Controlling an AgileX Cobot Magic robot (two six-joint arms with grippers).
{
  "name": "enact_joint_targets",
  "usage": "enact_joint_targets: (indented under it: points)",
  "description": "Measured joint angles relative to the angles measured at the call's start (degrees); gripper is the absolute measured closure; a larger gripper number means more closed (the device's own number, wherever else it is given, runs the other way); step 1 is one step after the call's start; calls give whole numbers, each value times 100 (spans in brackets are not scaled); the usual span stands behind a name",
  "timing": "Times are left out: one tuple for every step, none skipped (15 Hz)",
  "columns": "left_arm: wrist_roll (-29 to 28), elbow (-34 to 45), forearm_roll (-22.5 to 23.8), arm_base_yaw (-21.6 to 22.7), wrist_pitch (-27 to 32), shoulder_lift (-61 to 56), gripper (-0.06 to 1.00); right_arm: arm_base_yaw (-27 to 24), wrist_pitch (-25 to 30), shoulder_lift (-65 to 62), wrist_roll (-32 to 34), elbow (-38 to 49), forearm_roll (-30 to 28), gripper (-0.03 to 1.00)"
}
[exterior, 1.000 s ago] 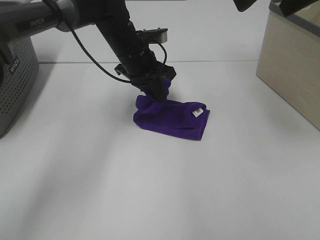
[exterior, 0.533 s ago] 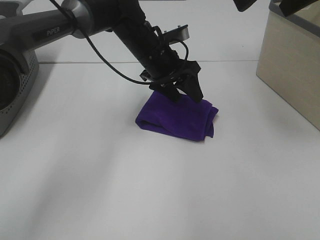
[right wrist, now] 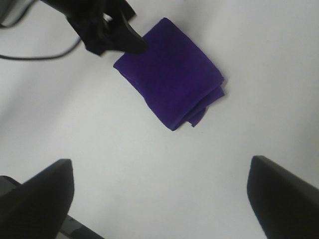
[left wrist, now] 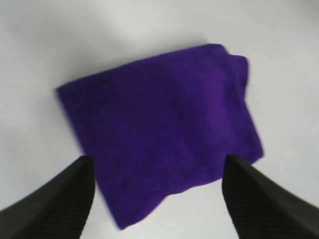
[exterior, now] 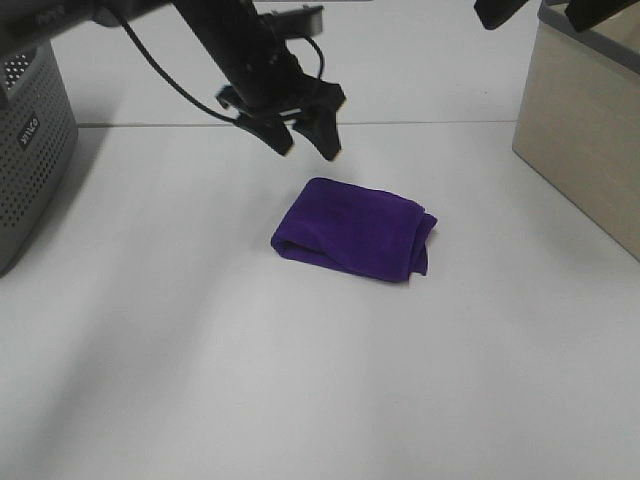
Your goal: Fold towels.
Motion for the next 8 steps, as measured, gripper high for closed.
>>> enact_joint_targets:
  points:
    - [-378, 0, 498, 115, 0, -223, 27, -80, 0, 0, 0, 0, -69, 6]
    - [-710, 46, 1100, 223, 0, -504, 27, -269, 6, 0, 6, 0, -74, 6]
    - [-1014, 350, 1799, 350, 0, -980, 27, -819, 6, 0, 6, 0, -34, 6]
    - [-1083, 670, 2023, 481, 0, -1324, 27, -1197, 0, 0, 6, 0, -23, 6]
    - [-1089, 1083, 2074, 625, 0, -1765, 26, -1530, 0, 0, 17, 0, -34, 6]
    - [-1054, 1553, 2097, 808, 0, -2194, 26, -1765, 0, -17, 46, 0, -103, 6]
    - [-1054, 2108, 2143, 1020, 0, -2653, 26, -1851, -11, -109, 57, 29, -218, 6]
    - [-1049, 2659, 2286, 1318, 0, -3186, 26, -1856, -23, -281, 74, 143, -327, 6]
